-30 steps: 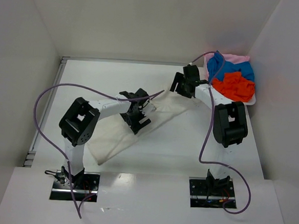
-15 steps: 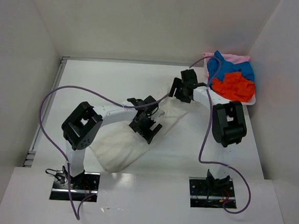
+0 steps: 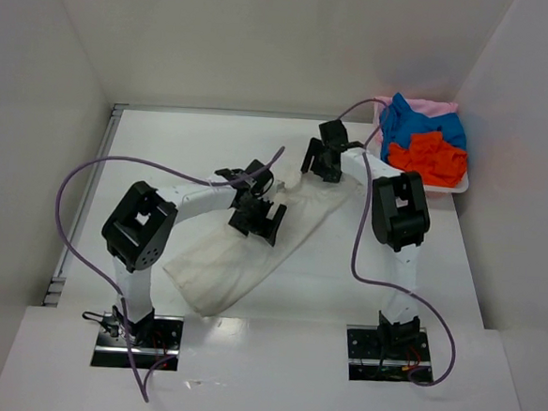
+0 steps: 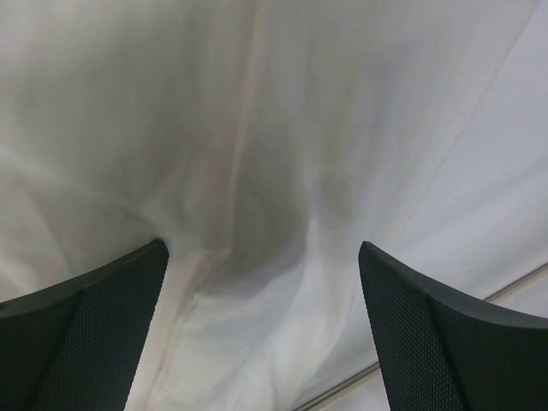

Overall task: Fold and stack the t-shirts
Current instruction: Rotate the tshirt 90 degrees

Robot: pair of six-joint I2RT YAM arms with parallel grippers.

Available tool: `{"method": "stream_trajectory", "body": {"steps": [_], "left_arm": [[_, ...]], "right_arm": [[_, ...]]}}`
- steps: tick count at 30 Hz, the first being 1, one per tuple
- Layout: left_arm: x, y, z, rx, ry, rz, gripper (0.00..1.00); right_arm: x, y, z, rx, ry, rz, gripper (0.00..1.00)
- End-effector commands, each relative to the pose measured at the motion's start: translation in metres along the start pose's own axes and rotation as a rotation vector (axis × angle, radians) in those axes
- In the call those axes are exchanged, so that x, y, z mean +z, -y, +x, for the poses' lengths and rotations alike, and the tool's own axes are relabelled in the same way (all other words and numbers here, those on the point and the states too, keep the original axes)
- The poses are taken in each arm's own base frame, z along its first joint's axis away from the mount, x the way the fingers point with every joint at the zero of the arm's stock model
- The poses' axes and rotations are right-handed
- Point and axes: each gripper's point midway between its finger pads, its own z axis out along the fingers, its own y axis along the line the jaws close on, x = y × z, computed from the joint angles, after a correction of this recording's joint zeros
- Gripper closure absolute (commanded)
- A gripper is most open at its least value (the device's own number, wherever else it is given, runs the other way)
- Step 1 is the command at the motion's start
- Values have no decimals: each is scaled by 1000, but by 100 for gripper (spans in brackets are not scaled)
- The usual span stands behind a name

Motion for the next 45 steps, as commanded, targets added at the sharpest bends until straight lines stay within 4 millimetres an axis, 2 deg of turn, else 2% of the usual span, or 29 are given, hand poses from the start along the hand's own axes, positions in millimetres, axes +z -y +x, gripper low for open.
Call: {"method": "stream_trajectory", "body": {"steps": [1,2,3,5,6,8,9,10,11,12,13,14,16,20,22,23,24,27,28,30,31,32,34,35,37,39,43,44,45], "left_arm": [[-29,-1,-23,-9,97,4,0],[-40,3,-27,-1,127,12,0],[-47,-3,-32,-7,155,-15,0],[-72,-1,-43,20,225,-19,0],[-81,0,-46,24,253,-26,0],[-113,-5,-60,30,359,-50,0],[-120,-5,-60,33,382,-54,0],[-128,-8,-65,27,423,-53,0],[-141,-5,-66,40,458,-35,0],[-144,-12,-65,25,465,-43,0],[-145,-10,-63,27,468,-10,0],[-139,-13,-58,36,450,-17,0],[-131,-19,-48,15,403,-21,0],[-113,-24,-35,0,333,-22,0],[-108,-28,-30,-30,323,-32,0],[-100,-26,-26,-35,305,-29,0],[-95,-33,-26,-55,299,-62,0],[-70,-47,-11,-101,218,-142,0],[-65,-51,-6,-108,189,-159,0],[-52,-52,-2,-104,153,-172,0],[-48,-50,0,-106,140,-171,0],[-40,-52,4,-110,116,-177,0],[-33,-57,10,-125,86,-194,0],[-26,-58,14,-121,64,-206,0],[-22,-60,16,-123,49,-210,0],[-10,-56,25,-109,2,-190,0],[11,-45,49,-88,-99,-160,0],[16,-41,54,-73,-125,-145,0],[17,-33,54,-65,-126,-113,0]], "right_arm": [[19,-3,3,-20,-25,41,22],[20,-9,-8,-18,-3,28,22],[28,-11,-1,-27,-22,33,22],[35,-16,-7,-26,-12,27,22],[35,-27,-14,-33,3,10,22],[49,-36,-8,-52,-19,-8,22],[48,-44,-21,-50,6,-24,22],[60,-52,-12,-61,-13,-40,22],[58,-67,-28,-58,17,-84,22],[60,-77,-26,-67,9,-107,22],[73,-78,-21,-68,-6,-117,22],[68,-96,-34,-74,25,-156,22],[72,-109,-36,-84,30,-179,22],[74,-160,-49,-101,77,-318,22],[69,-179,-52,-124,92,-385,22],[58,-189,-63,-115,120,-417,22],[56,-190,-66,-115,127,-421,22],[38,-188,-79,-128,155,-389,20],[16,-188,-96,-133,200,-371,20],[2,-180,-101,-163,212,-325,17],[-34,-185,-123,-165,276,-334,16],[-31,-172,-117,-160,262,-278,14],[-57,-171,-131,-163,318,-271,9],[-78,-164,-134,-168,337,-254,8],[-99,-162,-139,-163,367,-257,4],[-118,-154,-135,-161,368,-246,3],[-131,-135,-123,-156,369,-206,1],[-121,-126,-109,-151,344,-193,1],[-133,-123,-111,-135,365,-191,1]]}}
